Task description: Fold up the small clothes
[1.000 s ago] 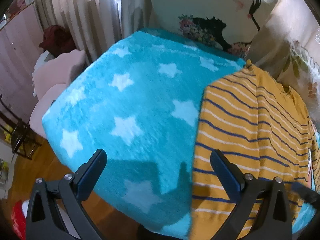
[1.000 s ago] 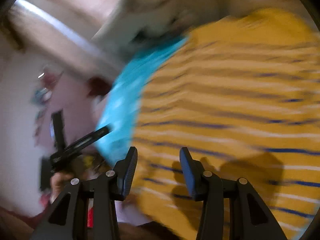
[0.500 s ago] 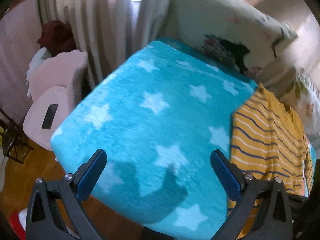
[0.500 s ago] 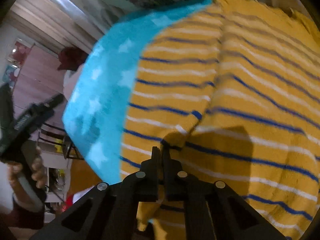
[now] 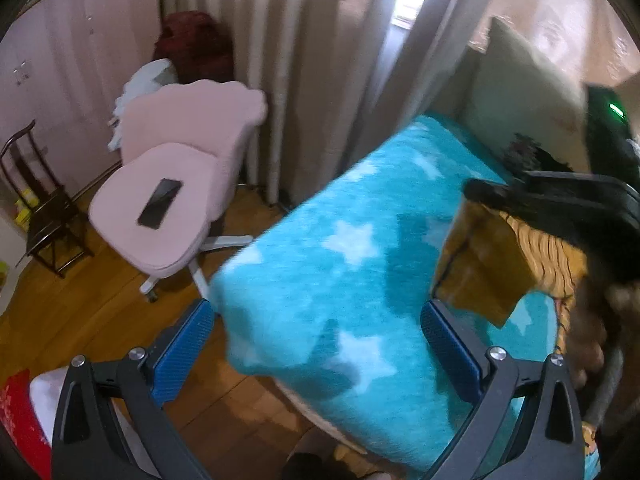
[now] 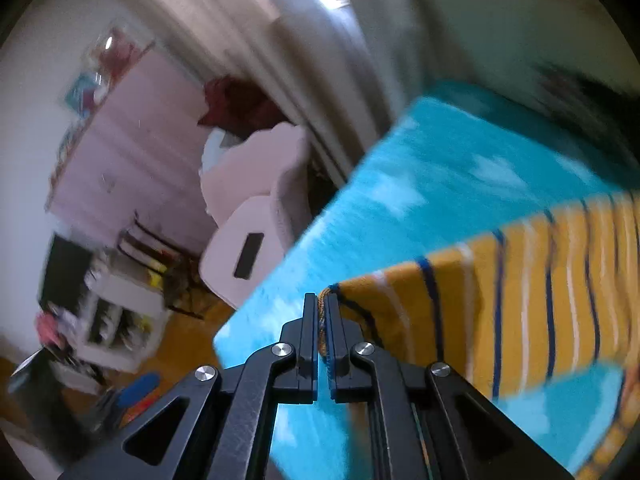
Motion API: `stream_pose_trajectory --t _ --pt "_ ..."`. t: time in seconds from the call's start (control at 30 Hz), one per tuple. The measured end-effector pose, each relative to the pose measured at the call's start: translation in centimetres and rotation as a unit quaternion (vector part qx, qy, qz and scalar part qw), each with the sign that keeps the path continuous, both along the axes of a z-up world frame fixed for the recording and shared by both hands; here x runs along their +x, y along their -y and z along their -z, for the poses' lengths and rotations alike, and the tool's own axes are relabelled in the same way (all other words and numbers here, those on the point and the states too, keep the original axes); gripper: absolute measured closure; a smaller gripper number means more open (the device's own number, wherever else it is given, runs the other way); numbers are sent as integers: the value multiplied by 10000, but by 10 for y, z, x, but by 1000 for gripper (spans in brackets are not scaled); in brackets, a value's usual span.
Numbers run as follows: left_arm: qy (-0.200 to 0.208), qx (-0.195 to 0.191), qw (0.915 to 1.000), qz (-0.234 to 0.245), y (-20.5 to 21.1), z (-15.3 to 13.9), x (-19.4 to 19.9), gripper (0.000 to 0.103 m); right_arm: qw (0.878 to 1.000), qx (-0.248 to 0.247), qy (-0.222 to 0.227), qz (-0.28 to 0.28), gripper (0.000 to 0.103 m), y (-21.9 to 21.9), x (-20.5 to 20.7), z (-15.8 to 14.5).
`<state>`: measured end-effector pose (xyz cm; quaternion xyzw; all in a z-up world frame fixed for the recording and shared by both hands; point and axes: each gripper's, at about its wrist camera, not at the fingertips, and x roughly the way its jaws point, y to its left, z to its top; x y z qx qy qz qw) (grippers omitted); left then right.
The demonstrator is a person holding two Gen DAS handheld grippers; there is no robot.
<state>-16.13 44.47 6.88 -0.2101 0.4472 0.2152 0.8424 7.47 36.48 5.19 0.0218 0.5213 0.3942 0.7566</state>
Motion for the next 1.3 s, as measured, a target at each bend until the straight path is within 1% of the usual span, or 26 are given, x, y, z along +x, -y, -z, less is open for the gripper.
stream_pose_trajectory --t 0.03,0.1,0.17,0.2,0.23,0.27,0.3,0.37,0.4,0.47,0.53,0.6,0.67,0.7,0.77,0.8,0.87,0.9,0.93,0.97,1.0,1.03,1.17,1.27,1.3 --pt "-11 -8 10000 -26 -2 0 -2 0 9999 -81 11 -90 96 -13 3 5" --pt "-15 -34 10000 -29 -4 1 -4 0 9998 5 -164 -130 96 -24 8 14" --pt "-19 -54 10000 41 -2 3 -3 0 9997 103 -208 -34 96 -17 8 15" --pt "-27 -68 9999 87 1 4 -1 0 9997 137 -212 -12 90 -9 5 15" --pt "-38 -102 9999 127 3 7 2 0 9997 134 -177 47 81 3 3 14" --pt "-41 -142 9998 158 3 9 4 0 9999 46 -94 123 77 14 1 14" --pt "-43 -189 9997 179 4 11 6 0 9996 -147 48 241 73 27 -2 14" --pt "-58 -237 9996 132 2 16 9 0 9984 -429 240 277 72 41 -7 12" --pt "-69 -291 9995 94 0 18 9 0 9977 -565 323 177 72 46 -13 13" --pt "-92 -411 9991 27 -5 23 8 0 9969 -674 401 -64 64 42 -20 14" --pt "-117 -416 9990 -66 -9 24 4 0 9942 -773 596 -458 48 23 -32 16" --pt "-148 -351 9991 -192 -14 25 -4 0 9902 -819 745 -850 44 0 -45 22" --pt "-219 -326 9987 -314 -19 26 -13 0 9823 -1013 946 -1259 43 -27 -59 34" --pt "-283 -343 9982 -393 -23 28 -19 0 9758 -1172 1098 -1486 43 -42 -65 44" --pt "-335 -327 9975 -524 -29 29 -27 0 9688 -1364 1270 -1636 43 -58 -71 58" --pt "-329 -322 9969 -635 -32 28 -34 0 9671 -1452 1319 -1623 43 -64 -70 66" --pt "-283 -340 9961 -769 -37 27 -41 0 9676 -1518 1297 -1542 43 -68 -66 77" --pt "-262 -340 9956 -832 -38 26 -45 0 9679 -1503 1415 -1433 56 -68 -64 76" --pt "-254 -336 9952 -882 -39 25 -49 0 9671 -1594 1446 -1358 77 -69 -62 75" --pt "-257 -336 9950 -906 -39 25 -50 0 9678 -1611 1430 -1301 87 -70 -59 73" --pt "-256 -340 9948 -921 -39 25 -51 0 9731 -1498 1266 -1206 94 -66 -52 70" --pt "-245 -338 9948 -928 -39 24 -50 0 9777 -1376 1162 -1083 95 -60 -46 65" --pt "-106 -281 9957 -879 -28 14 -41 0 9883 -926 1083 -548 95 -33 -32 36" --pt "-10 -179 9974 -700 -7 3 -29 0 9936 -504 1013 -16 95 7 -19 8" --pt "23 -124 9981 -611 5 -1 -24 0 9946 -322 955 250 95 30 -11 -1"
